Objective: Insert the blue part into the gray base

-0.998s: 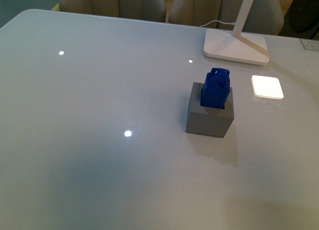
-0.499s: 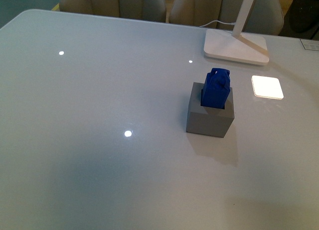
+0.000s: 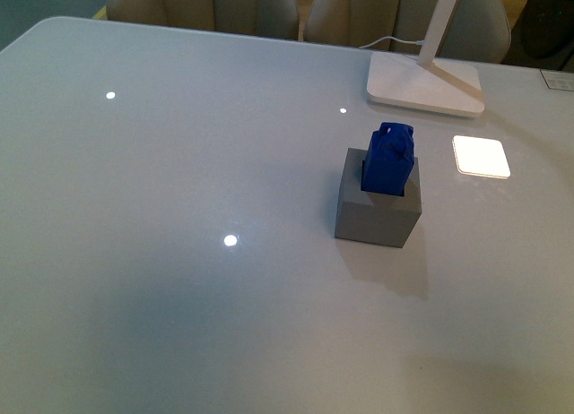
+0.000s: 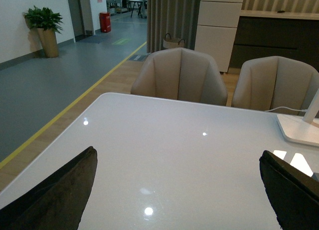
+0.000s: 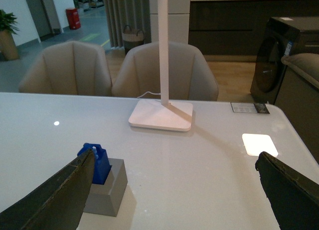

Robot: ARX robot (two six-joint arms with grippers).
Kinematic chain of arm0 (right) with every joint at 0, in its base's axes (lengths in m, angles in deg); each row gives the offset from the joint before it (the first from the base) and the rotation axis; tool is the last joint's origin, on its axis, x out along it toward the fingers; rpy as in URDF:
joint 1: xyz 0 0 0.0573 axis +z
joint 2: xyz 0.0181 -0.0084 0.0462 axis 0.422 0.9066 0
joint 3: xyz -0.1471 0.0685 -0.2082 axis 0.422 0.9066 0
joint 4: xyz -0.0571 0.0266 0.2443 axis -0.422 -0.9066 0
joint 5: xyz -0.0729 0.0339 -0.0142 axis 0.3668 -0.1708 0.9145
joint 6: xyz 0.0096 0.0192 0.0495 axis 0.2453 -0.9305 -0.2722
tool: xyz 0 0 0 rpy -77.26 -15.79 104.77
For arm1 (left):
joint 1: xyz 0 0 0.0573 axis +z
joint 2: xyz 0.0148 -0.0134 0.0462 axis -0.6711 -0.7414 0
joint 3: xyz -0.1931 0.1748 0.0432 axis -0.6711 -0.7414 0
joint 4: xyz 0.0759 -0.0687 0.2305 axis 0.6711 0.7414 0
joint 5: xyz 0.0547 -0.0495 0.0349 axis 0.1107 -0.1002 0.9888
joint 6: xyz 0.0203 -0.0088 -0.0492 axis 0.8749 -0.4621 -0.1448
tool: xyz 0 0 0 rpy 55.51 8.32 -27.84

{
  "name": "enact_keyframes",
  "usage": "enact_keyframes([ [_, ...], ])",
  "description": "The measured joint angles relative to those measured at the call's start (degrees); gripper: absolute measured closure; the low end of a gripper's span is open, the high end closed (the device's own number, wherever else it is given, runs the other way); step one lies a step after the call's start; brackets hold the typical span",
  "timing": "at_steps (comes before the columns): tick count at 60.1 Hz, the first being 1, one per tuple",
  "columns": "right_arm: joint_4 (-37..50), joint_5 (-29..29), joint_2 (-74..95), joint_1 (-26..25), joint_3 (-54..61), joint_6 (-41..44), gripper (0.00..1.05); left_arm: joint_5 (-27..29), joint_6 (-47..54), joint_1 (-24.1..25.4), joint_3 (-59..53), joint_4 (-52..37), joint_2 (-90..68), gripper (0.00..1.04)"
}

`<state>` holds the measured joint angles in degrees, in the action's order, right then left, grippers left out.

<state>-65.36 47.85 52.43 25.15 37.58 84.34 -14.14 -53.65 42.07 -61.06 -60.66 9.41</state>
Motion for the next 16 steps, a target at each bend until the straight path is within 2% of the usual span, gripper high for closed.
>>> enact_keyframes([
  [16, 0.00, 0.00, -0.02, 0.00, 0.00, 0.00, 0.09, 0.00, 0.00, 0.00, 0.00, 0.00, 0.00, 0.07],
])
